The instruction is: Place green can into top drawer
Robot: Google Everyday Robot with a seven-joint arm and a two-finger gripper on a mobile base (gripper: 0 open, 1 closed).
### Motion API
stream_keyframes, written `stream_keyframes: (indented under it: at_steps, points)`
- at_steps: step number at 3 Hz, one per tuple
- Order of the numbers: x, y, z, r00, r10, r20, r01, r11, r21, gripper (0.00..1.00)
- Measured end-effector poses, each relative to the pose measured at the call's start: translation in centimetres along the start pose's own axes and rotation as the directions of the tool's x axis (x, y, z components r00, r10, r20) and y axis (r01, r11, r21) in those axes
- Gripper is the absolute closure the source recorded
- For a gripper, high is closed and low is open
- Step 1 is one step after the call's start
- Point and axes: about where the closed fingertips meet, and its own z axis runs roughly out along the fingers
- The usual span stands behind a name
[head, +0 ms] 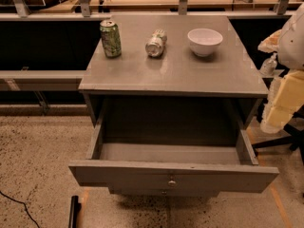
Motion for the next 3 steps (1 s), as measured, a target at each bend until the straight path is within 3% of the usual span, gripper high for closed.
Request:
stream_keyframes:
  at_steps: [2, 3]
  points:
    - [-0.7, -0.3, -0.2, 1.000, -0.004, 0.027, 0.003, 0.9998, 0.019, 0.00]
    - [-4.3, -2.7, 1.0, 0.986, -0.022, 0.168, 0.018, 0.9994, 0.028, 0.00]
